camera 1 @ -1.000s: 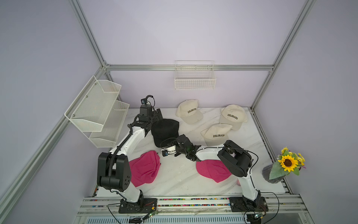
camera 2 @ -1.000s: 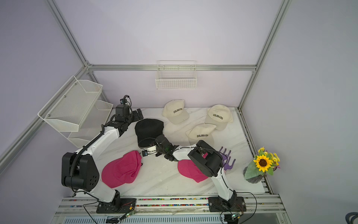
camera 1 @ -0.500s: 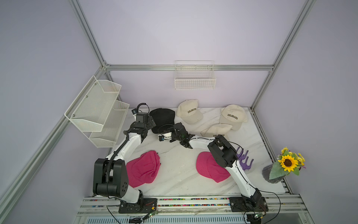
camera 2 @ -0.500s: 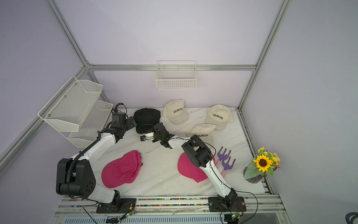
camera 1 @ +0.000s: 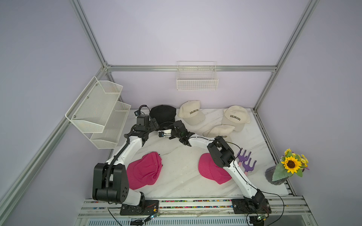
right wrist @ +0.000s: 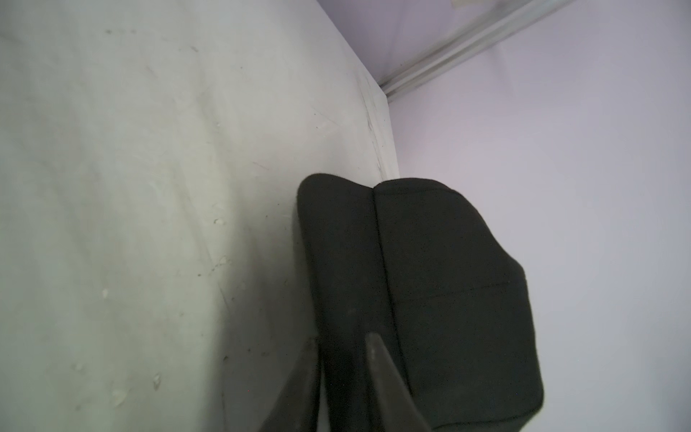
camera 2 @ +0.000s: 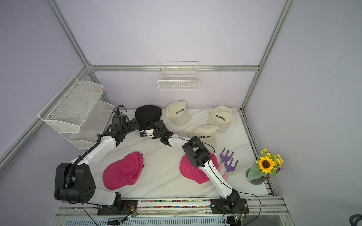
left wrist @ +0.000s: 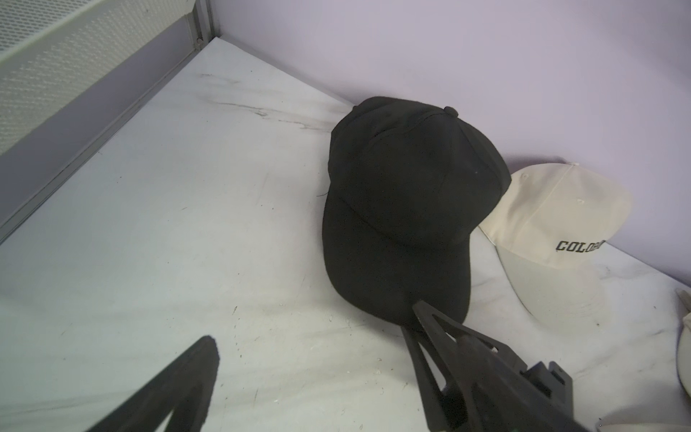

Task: Stack the baseball caps by color
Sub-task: Move the baseball cap to the center of the board, then pick up the baseball cap from the center of the board.

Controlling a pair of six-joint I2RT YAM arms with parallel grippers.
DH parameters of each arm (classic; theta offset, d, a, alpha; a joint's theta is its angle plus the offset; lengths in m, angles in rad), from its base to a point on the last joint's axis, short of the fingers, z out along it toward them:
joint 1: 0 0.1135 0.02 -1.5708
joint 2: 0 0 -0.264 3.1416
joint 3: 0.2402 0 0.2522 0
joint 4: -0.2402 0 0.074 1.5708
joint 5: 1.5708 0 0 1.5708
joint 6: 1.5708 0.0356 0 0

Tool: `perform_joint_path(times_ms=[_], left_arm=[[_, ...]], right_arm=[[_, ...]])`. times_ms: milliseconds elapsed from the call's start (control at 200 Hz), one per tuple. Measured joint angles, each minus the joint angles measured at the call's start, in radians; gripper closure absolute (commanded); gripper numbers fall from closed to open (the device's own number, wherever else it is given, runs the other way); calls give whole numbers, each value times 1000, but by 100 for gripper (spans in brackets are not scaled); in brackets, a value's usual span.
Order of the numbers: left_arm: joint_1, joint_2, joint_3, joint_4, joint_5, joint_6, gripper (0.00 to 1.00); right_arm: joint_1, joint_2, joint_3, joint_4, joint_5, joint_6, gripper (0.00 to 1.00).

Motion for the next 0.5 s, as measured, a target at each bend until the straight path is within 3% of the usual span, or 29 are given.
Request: perform_joint_path(times_ms=[70, 85, 95, 110, 330, 496], left_arm=[[0, 0, 0, 0, 8, -14, 0], [0, 0, 0, -1, 11, -17, 0], [0, 0, 0, -2, 14, -20, 0], [0, 0, 0, -4, 16, -22, 0], [-8, 0, 0, -4, 57, -50, 0], [-56, 0, -3, 11, 89, -66, 0]], right_arm=[[-2, -56, -98, 29, -11, 27, 33], [-2, -71, -122, 37, -14, 30, 26], [-2, -80, -136, 40, -13, 39, 9], [-2, -95, -159, 50, -17, 42, 3], [-8, -358, -492, 294, 28, 237, 3], [-21, -611, -792, 551, 160, 628, 3]])
